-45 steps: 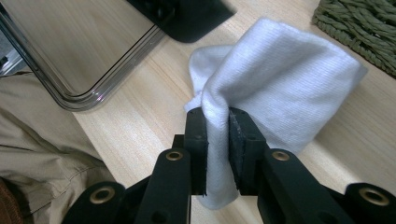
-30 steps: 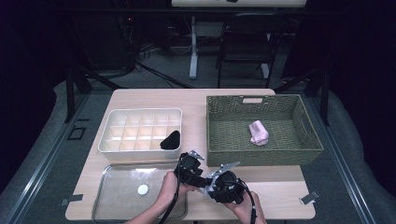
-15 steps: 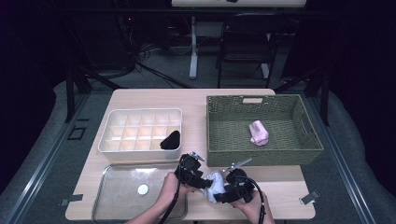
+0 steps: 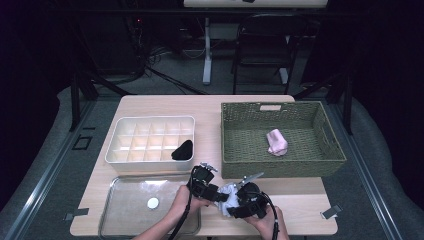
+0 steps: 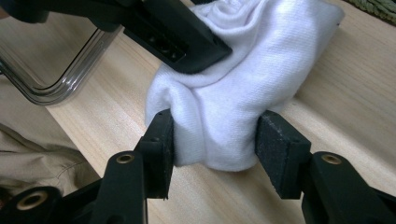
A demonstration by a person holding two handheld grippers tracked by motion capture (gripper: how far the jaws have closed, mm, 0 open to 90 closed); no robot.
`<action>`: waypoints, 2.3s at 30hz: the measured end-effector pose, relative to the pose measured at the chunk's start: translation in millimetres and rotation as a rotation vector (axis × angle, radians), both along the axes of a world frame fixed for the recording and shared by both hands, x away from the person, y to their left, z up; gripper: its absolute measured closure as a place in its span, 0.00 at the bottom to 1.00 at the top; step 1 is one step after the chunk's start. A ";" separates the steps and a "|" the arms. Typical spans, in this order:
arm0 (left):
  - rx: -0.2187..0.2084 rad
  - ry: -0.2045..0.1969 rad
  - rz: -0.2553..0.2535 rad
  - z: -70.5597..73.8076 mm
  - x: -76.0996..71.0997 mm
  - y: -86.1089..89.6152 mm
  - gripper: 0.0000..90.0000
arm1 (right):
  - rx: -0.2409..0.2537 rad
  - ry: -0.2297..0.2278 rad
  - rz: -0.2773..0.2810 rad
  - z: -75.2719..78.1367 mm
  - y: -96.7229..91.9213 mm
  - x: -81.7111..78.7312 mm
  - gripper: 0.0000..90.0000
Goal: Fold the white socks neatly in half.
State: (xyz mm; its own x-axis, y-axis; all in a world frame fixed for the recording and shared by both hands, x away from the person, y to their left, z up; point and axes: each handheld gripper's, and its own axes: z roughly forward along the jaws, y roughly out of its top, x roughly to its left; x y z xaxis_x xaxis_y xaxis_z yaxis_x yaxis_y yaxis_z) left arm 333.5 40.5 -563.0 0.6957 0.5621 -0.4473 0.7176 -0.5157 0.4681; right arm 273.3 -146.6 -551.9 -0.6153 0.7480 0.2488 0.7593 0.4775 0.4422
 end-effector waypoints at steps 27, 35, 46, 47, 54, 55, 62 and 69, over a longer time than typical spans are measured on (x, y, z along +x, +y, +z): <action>-0.017 -0.075 -0.040 5.2 -11.5 -1.2 0.73 | 0.017 0.011 0.031 4.1 -8.1 2.8 0.39; -0.010 -0.126 -0.048 15.7 -16.0 2.5 0.74 | 0.064 0.005 0.022 11.6 -29.6 0.9 0.26; -0.006 -0.180 -0.057 32.0 -24.2 15.2 0.94 | 0.102 -0.039 -0.022 13.6 -47.6 2.6 0.17; -0.006 -0.173 -0.049 30.1 -23.4 15.5 0.92 | 0.095 -0.037 -0.023 13.3 -48.1 3.3 0.17; -0.035 -0.130 0.002 31.2 -14.6 23.1 0.72 | 0.107 -0.045 -0.041 12.3 -43.3 5.6 0.35; -0.042 -0.131 0.007 33.0 -13.6 24.0 0.65 | 0.118 -0.060 -0.056 12.0 -41.5 6.1 0.37; -0.032 -0.116 0.016 25.1 -7.0 10.5 0.46 | 0.048 -0.039 -0.049 -1.0 -16.1 12.2 0.52; -0.005 -0.076 0.012 7.0 -1.1 3.2 0.40 | 0.052 -0.044 -0.038 -5.0 -10.1 9.7 0.64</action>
State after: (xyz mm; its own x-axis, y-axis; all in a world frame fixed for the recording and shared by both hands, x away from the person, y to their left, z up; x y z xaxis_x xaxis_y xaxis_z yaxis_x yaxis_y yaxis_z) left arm 332.4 43.7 -556.0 0.7211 0.5684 -0.3962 0.6859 -0.5049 0.5241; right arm 283.0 -156.8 -556.9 -0.5981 0.7575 0.2617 0.7558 0.4244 0.4987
